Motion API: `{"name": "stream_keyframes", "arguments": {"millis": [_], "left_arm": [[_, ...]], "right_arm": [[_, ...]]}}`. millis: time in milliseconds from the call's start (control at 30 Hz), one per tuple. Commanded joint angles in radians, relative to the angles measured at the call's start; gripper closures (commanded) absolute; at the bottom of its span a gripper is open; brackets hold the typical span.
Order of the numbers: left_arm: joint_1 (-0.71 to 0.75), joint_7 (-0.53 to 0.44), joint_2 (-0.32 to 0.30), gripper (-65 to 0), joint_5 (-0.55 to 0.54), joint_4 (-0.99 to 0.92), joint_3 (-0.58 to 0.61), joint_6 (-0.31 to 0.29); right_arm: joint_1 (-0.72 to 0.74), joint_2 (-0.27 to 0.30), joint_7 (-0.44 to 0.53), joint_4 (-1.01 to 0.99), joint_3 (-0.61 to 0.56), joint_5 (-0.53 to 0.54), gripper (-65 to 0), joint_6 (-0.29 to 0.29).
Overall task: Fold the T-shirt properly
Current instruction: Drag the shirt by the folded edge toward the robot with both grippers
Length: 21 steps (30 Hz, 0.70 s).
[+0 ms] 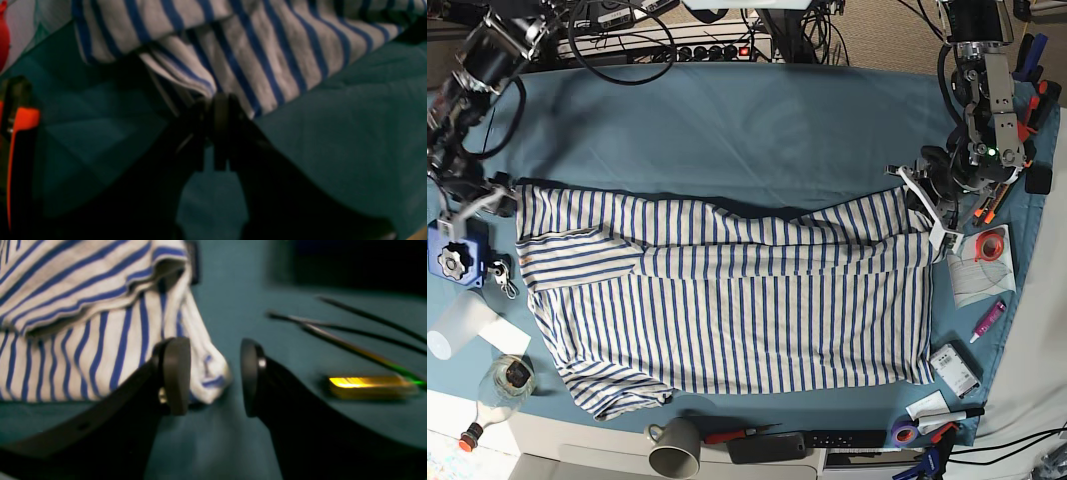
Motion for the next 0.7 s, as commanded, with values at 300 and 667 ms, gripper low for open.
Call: {"name": "stream_keyframes", "arguments": {"millis": [300,667], "left_arm": [[-0.011,-0.018,-0.011,0.0,-0.011,0.021,-0.003,-0.005],[-0.010,-0.013,-0.011,0.0,-0.010,0.021,-0.003,-0.005]], "right_arm": [[0.069,0.025,0.038,-0.169,-0.166,0.002,-24.7,-0.053],[0.069,0.027,-0.045,-0.167,-0.164,0.010,0.0,-0.052]]}}
